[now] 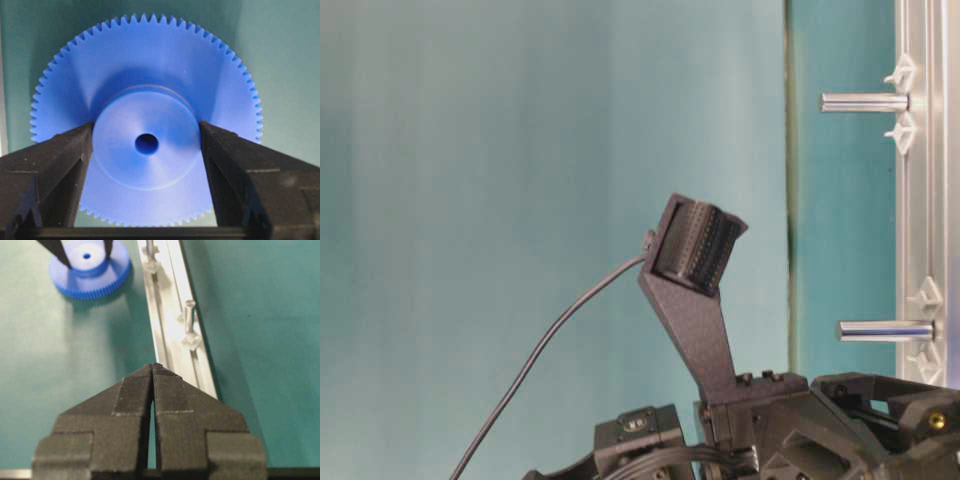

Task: Find the location of the shaft and insert the large gear.
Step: 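Lift the blue gear with the left gripper and tilt it upright, then carry the gear over the rail, aligning its bore with the right shaft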

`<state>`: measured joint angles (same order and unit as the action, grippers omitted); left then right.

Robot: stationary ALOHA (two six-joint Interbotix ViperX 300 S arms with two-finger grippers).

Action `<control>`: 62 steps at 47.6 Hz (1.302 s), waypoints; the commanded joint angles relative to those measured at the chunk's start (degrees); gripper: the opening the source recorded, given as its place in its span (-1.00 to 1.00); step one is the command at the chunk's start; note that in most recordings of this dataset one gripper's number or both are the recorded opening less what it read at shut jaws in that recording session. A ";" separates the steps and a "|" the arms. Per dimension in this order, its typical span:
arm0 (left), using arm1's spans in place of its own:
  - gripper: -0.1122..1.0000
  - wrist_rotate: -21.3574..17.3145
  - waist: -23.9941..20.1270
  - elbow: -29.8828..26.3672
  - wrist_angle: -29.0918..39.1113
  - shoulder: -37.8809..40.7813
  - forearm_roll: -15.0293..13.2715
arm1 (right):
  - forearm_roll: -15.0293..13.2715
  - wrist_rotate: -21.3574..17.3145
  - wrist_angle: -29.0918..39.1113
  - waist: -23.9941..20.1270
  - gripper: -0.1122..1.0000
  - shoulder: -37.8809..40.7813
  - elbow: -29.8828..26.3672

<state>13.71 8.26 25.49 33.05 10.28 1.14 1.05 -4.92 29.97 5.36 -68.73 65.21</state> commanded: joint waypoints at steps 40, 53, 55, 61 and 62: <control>0.49 -15.56 -2.99 -14.59 5.45 -5.19 0.09 | -0.26 -0.35 -0.79 0.09 -0.75 -0.09 -0.26; 0.49 -22.59 -7.56 -16.52 -0.18 -4.83 0.09 | -0.35 -0.35 -0.79 0.09 -0.75 -0.44 -0.26; 0.49 -24.43 -8.17 -16.52 -2.46 -4.75 0.09 | -0.35 -0.35 -0.79 0.09 -0.75 -0.44 -0.18; 0.49 -29.18 -9.05 -16.79 -6.94 -3.25 0.09 | -0.35 -0.35 -0.79 0.09 -0.75 -0.53 -0.18; 0.49 -29.88 -9.05 -16.88 -7.47 -2.90 0.09 | -0.35 -0.35 -0.79 0.00 -0.75 -0.53 -0.18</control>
<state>-14.15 -0.62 10.81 28.21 7.73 1.14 0.79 -4.83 29.71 5.36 -69.61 65.57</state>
